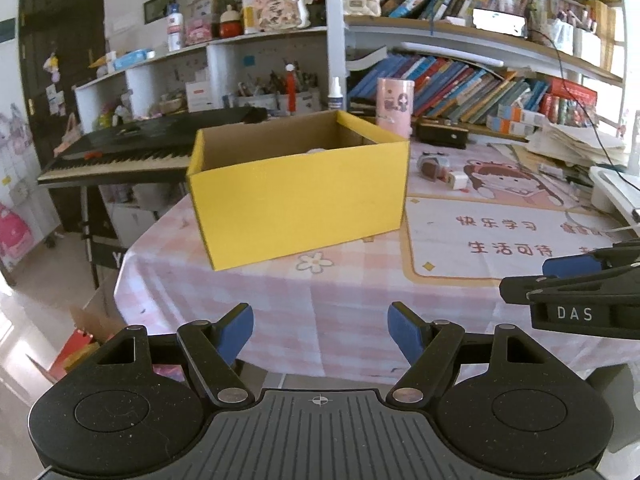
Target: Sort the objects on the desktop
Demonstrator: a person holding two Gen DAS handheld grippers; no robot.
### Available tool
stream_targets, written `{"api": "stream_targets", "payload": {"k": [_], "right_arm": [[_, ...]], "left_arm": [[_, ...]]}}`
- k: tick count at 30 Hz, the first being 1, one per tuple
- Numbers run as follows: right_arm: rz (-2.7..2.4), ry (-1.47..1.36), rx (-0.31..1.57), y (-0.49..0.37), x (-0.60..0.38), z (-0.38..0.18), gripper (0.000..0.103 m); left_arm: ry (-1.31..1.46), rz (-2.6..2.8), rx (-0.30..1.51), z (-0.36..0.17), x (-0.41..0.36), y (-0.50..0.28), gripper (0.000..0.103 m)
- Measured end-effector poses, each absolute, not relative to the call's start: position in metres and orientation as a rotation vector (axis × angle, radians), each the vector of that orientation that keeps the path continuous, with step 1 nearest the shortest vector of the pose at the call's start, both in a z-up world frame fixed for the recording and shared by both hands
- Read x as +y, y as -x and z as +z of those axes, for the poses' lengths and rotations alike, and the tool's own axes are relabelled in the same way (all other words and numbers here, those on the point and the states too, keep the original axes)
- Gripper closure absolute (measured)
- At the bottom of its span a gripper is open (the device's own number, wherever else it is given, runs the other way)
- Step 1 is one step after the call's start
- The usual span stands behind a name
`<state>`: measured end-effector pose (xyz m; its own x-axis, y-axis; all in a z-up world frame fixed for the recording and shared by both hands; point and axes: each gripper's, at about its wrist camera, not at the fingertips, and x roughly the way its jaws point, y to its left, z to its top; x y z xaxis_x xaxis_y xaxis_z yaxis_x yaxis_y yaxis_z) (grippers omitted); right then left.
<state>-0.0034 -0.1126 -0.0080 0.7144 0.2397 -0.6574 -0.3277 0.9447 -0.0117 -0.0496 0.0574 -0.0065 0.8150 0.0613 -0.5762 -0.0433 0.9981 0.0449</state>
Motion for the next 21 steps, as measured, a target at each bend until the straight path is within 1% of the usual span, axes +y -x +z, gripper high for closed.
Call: {"api": "stream_targets", "payload": {"k": [3,8,21], "right_arm": [[0.295,0.125,0.715,0.003,-0.117,-0.009,0.059],[0.264,0.123,0.717,0.003,-0.123,-0.01,0.055],[0.203,0.092,0.744,-0.01,-0.142,-0.014,0.054]], "left_arm": [[-0.037,0.031,0.613,-0.007,0.053,0.046,0.027],[-0.04,-0.001,0.613,-0.008,0.048,0.041,0.027],[-0.058,-0.052,0.617,-0.011,0.033,0.025,0.027]]}}
